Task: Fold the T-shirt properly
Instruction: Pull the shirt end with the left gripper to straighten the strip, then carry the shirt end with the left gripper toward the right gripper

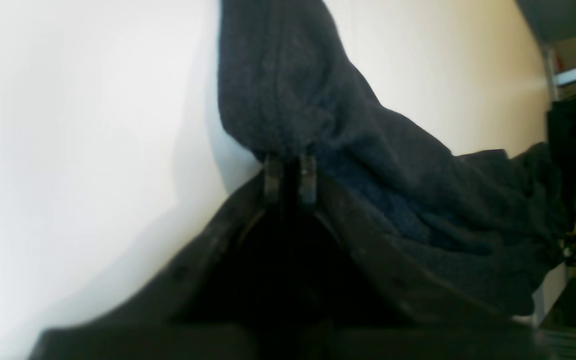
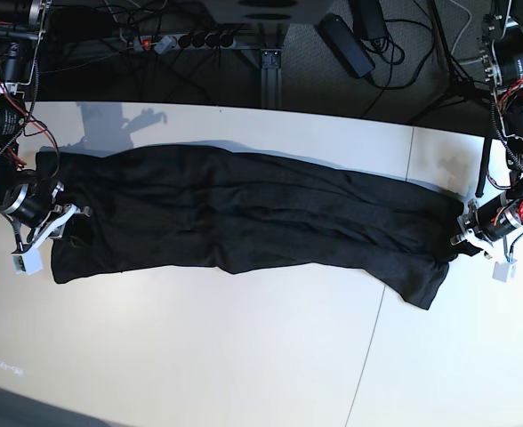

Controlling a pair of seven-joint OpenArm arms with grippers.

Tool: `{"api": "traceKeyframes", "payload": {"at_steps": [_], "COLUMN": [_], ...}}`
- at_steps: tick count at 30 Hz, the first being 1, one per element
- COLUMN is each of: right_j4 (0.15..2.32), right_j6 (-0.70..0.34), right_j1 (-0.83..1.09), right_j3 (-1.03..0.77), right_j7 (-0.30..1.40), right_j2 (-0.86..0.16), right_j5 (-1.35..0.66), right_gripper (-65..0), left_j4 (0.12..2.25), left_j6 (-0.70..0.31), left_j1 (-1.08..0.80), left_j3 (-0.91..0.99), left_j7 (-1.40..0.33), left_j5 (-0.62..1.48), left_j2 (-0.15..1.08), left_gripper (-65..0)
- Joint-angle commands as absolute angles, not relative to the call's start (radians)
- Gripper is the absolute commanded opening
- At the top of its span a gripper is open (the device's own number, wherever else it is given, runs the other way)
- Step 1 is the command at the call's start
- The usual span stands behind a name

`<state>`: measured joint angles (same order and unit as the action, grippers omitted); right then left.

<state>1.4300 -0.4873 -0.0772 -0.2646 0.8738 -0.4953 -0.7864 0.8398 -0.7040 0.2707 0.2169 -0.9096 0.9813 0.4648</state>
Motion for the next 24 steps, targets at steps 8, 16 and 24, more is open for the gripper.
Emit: {"api": "traceKeyframes", "payload": {"at_steps": [8, 16, 24], "right_j4": [1.475, 1.476, 1.476], "right_j6": [-0.546, -0.546, -0.546], "right_j1": [-0.091, -0.091, -0.091], "right_j3": [-0.299, -0.357, -0.361], "right_j7": [0.861, 0.861, 0.859], "right_j2": [-0.515, -0.515, -0.515], "right_j5": [-0.793, -0.804, -0.804], "right_gripper": [-65.0, -65.0, -65.0], "left_j4": [0.852, 0.873, 1.192], "left_j6": [-0.698, -0.698, -0.698], "left_j1": [0.365, 0.443, 0.377], "left_j3": [0.221, 0.221, 0.162], "left_j7": [-0.883, -0.991, -1.011], "left_j5": [0.997, 1.077, 1.098], "left_j2": [0.588, 0.656, 0.600], "left_gripper": [-65.0, -65.0, -65.0]}}
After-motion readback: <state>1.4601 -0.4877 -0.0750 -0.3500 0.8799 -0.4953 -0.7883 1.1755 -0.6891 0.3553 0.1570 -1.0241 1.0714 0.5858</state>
